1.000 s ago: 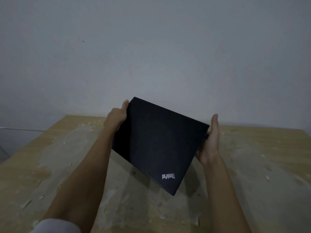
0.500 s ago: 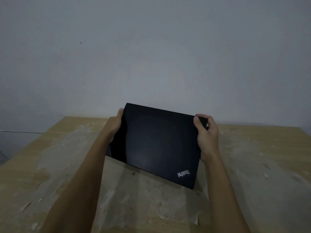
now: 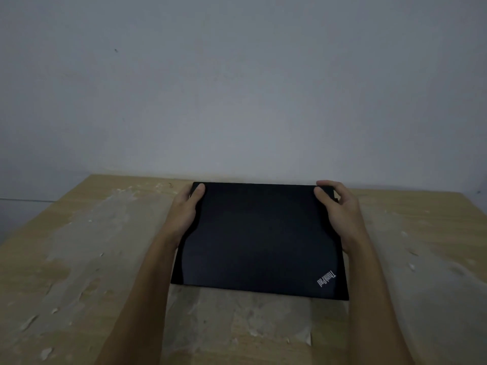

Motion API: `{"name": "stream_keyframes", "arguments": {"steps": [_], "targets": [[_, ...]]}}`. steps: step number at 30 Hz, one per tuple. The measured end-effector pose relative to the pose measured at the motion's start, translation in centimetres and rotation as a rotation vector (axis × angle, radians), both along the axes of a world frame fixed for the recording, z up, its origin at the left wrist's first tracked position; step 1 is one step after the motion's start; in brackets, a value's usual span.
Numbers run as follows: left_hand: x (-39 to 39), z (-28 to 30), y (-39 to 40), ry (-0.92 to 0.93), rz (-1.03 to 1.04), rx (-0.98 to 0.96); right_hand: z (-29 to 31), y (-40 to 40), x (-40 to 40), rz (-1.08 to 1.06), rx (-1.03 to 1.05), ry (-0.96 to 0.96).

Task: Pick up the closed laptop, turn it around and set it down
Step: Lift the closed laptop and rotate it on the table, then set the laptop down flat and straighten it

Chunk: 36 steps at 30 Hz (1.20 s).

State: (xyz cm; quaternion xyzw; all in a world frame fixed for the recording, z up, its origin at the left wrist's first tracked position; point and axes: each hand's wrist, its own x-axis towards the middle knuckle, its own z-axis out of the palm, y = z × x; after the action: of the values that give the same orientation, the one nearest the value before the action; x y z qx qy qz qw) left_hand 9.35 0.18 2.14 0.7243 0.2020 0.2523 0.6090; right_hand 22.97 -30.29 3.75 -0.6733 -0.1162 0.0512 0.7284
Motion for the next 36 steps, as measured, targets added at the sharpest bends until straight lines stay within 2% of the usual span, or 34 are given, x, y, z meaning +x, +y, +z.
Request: {"name": "stream_keyframes", "arguments": {"steps": [8, 16, 28, 36], "targets": [[1.6, -1.6, -2.2, 0.031, -0.003, -0.128, -2.5, -1.2, 1.4, -0.064, -0.064, 0.024], [2.3, -2.6, -2.4, 0.050, 0.053, -0.109, -4.5, -1.0, 2.9, -0.121, -0.122, 0.013], [3.3, -4.2, -1.7, 0.178, 0.122, 0.319, -6.6, -0.5, 4.1, -0.115, -0.384, -0.040], [3.2, -4.5, -1.7, 0.201, 0.068, 0.378, -6.2, -0.6, 3.5, -0.115, -0.457, -0.044]]}}
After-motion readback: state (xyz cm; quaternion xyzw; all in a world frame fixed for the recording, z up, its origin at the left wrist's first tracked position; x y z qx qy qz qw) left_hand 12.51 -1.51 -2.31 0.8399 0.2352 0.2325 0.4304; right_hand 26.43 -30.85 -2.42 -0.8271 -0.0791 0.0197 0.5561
